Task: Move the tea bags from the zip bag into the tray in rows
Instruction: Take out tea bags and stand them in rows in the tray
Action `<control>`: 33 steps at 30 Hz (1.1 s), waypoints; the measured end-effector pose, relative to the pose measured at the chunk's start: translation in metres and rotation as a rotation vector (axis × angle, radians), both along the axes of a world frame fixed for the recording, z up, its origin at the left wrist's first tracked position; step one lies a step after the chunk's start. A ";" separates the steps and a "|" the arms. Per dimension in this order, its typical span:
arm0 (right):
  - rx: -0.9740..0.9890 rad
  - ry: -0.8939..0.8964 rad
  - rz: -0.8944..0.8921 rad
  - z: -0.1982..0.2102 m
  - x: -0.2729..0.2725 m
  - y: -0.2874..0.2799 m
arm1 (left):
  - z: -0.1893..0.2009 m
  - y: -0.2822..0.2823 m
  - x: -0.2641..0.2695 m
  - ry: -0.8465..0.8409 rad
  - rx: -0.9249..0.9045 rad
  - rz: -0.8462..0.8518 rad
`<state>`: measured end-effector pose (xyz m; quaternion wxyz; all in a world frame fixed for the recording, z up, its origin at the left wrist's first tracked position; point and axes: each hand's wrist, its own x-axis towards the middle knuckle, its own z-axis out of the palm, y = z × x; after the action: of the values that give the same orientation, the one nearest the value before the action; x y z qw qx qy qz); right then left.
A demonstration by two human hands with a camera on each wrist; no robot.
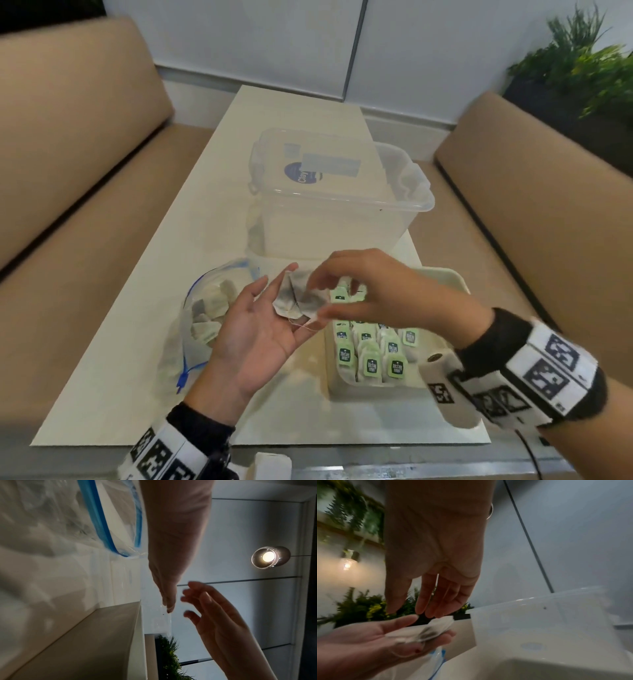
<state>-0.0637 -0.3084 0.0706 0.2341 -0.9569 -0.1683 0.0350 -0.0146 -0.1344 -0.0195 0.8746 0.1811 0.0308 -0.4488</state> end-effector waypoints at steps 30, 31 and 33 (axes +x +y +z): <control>0.120 0.037 -0.115 0.011 0.024 0.014 | 0.007 0.004 -0.010 -0.164 0.274 -0.098; 0.105 0.027 -0.111 0.011 0.024 0.013 | 0.008 0.004 -0.010 -0.153 0.245 -0.100; 0.076 0.019 -0.099 0.012 0.025 0.012 | 0.010 0.003 -0.011 -0.181 0.248 -0.076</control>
<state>-0.0392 -0.2963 0.0823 0.2732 -0.9541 -0.1199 0.0263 -0.0254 -0.1313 -0.0095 0.8271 0.3287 0.0000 -0.4559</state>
